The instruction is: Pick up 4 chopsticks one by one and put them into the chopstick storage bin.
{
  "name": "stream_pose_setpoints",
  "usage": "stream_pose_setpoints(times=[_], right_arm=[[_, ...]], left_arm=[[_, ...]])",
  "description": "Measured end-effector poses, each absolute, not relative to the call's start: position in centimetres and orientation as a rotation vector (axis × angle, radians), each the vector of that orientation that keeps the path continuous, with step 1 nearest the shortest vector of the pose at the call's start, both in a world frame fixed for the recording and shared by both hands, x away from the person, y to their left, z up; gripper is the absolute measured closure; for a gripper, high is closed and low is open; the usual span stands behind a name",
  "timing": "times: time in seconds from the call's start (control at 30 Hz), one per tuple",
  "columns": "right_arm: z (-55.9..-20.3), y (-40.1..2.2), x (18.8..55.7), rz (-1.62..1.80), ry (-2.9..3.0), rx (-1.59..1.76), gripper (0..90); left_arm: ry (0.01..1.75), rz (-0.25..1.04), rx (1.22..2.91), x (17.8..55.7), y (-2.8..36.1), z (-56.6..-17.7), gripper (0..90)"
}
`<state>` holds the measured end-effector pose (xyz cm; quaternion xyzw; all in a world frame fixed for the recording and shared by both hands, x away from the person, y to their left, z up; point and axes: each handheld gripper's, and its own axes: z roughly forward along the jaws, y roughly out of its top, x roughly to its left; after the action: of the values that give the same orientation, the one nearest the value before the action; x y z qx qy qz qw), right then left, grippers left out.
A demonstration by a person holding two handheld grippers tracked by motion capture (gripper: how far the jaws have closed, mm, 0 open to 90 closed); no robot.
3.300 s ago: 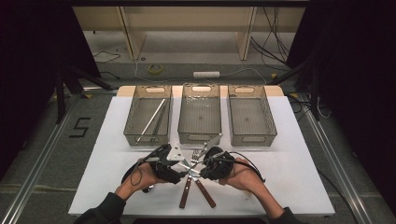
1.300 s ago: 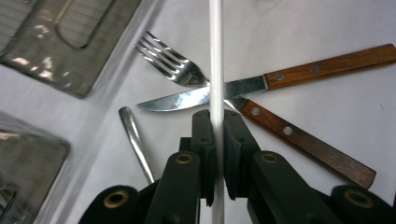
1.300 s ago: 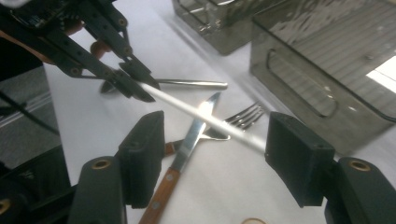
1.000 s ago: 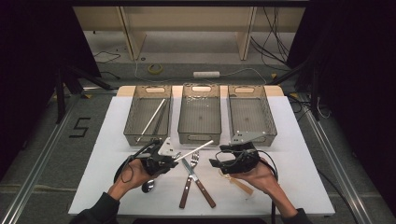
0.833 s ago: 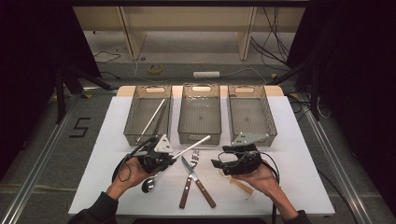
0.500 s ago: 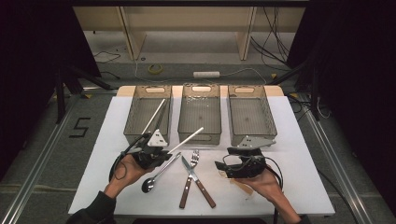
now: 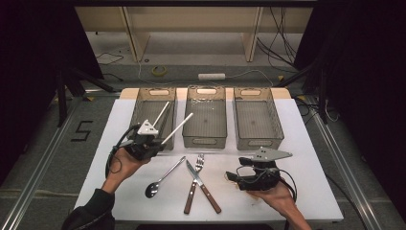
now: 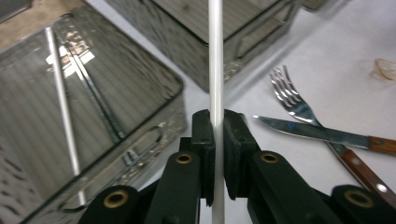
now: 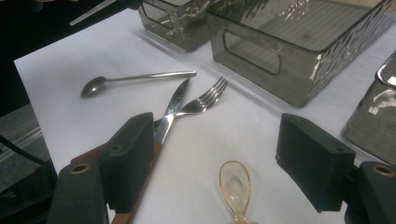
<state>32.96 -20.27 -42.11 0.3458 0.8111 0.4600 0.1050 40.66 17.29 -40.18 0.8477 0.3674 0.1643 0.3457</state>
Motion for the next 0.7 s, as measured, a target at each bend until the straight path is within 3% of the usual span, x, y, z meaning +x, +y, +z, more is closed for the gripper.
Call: stream_pose_setpoints(times=[0.7], right_arm=[[-42.8,-20.8,31.5,1.351,2.412,1.002,28.3]], left_arm=[[1.145,0.437,2.046,47.3,20.1,-38.4,83.7]])
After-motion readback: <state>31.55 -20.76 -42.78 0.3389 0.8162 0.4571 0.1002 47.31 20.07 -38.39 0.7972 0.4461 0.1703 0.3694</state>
